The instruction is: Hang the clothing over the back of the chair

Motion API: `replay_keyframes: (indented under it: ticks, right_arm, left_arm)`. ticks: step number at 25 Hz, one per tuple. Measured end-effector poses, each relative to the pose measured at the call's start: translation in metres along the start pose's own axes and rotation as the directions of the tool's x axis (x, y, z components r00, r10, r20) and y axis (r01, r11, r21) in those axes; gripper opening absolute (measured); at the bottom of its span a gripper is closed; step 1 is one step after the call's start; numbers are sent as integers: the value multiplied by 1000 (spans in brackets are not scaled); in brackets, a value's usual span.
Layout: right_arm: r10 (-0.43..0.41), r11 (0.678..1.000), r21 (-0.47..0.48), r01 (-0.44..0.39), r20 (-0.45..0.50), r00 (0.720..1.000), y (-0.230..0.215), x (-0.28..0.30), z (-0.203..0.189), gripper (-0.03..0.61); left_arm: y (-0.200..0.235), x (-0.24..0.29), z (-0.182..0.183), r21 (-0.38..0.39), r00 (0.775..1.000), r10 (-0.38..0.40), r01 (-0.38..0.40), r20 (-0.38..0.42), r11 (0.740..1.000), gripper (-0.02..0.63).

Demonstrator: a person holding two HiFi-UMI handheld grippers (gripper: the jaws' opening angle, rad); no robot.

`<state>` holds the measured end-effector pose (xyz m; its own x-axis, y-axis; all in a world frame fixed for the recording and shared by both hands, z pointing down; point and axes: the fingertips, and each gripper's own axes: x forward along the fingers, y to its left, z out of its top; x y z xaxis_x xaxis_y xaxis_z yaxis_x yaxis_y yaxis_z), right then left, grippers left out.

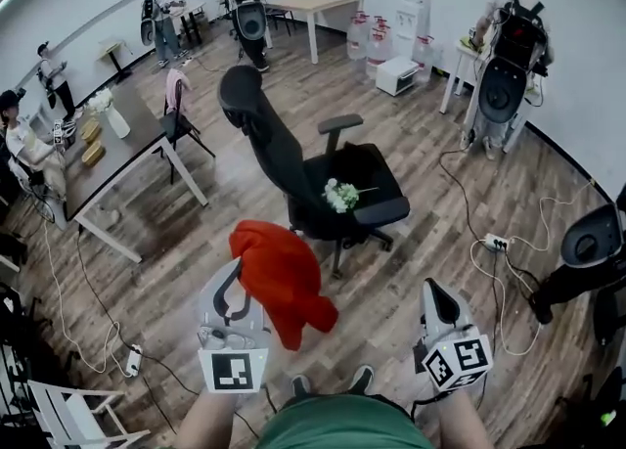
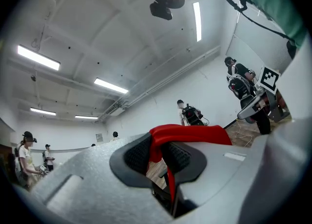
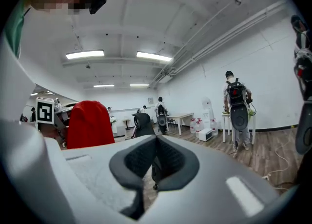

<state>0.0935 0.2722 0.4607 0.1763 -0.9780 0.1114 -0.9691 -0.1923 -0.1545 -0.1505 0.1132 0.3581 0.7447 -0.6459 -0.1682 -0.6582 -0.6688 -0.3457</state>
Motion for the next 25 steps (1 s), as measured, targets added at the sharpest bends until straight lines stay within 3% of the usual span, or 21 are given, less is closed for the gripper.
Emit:
replay_keyframes:
  ticks: [5, 8, 14, 25]
  right_arm:
    - [21, 999, 26, -22, 29, 999, -33, 1, 10, -6]
    - [39, 999, 30, -41, 37, 999, -51, -2, 12, -6]
    - [66, 997, 28, -67, 38, 997, -75, -5, 14, -6]
    - [53, 998, 39, -54, 4, 999, -102, 39, 6, -6]
  left_arm:
    - [-23, 16, 17, 97, 1000, -11, 12, -6, 995, 63]
    - [-36, 23, 25, 77, 1000, 15, -16, 8, 997, 63]
    - [-63, 34, 27, 167, 1000, -2, 4, -11, 986, 63]
    - [-74, 89, 3, 165, 998, -57, 61, -30, 984, 63]
